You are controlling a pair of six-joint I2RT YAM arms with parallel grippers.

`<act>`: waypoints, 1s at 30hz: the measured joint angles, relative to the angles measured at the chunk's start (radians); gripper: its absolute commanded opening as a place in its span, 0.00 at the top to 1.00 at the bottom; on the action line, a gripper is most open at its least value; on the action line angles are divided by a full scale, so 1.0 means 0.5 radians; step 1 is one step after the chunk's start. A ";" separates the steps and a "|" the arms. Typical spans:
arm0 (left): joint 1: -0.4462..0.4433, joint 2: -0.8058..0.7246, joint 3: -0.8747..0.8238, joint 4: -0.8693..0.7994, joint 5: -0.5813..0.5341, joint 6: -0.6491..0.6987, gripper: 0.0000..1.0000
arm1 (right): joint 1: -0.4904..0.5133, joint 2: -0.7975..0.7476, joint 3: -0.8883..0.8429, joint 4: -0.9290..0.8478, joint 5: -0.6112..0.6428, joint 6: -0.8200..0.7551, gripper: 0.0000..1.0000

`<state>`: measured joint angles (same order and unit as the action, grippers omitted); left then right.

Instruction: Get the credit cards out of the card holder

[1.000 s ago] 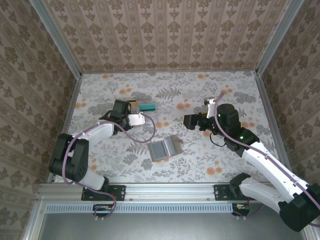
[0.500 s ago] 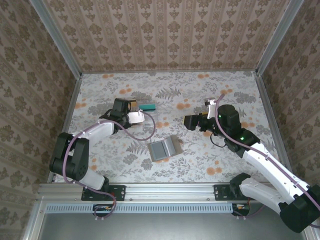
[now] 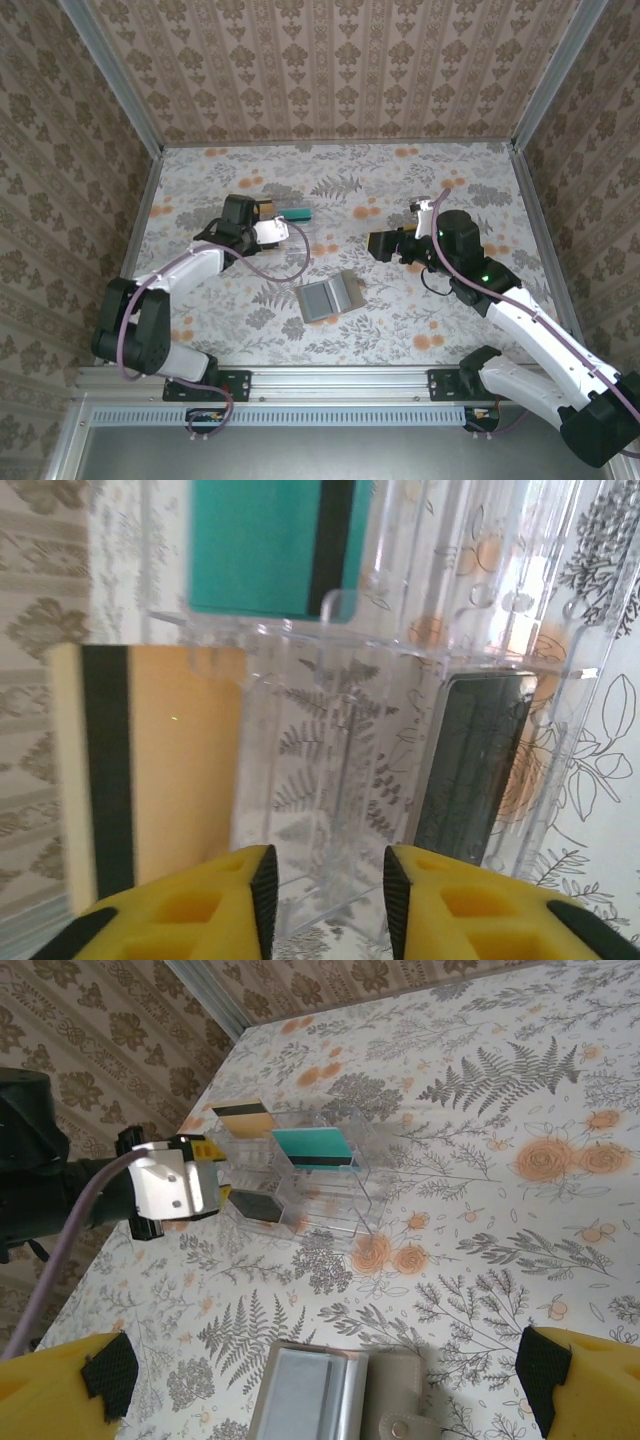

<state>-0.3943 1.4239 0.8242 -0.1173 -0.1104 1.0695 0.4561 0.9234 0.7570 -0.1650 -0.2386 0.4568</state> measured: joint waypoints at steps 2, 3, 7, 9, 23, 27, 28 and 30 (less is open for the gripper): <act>-0.026 -0.066 0.000 -0.037 -0.007 -0.048 0.55 | 0.000 0.011 0.000 0.001 -0.014 0.012 0.00; -0.043 -0.100 0.000 -0.058 -0.011 -0.077 0.53 | 0.000 0.024 0.000 0.002 -0.019 0.023 0.00; -0.149 -0.230 0.000 -0.155 -0.050 -0.257 0.42 | 0.002 0.111 0.000 0.002 -0.062 0.047 0.00; -0.201 -0.301 0.000 -0.204 -0.043 -0.406 0.38 | 0.010 0.169 0.000 0.000 -0.062 0.058 0.00; -0.260 -0.666 0.184 -0.745 0.033 -2.314 0.46 | 0.299 0.750 0.311 -0.287 -0.014 0.018 0.31; -0.336 -0.769 0.018 -0.746 0.064 -2.892 0.47 | 0.409 0.880 0.356 -0.314 -0.017 -0.018 0.57; -0.373 -0.800 -0.046 -0.739 0.077 -3.021 0.46 | 0.436 0.912 0.356 -0.317 -0.017 -0.021 0.61; -0.457 -0.845 -0.175 -0.724 0.095 -3.253 0.47 | 0.482 0.977 0.359 -0.314 -0.017 -0.027 0.63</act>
<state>-0.6228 1.0016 0.7368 -0.4793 -0.0631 -0.5571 0.6971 1.4117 0.9363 -0.3222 -0.2470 0.4435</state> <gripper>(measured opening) 0.535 0.383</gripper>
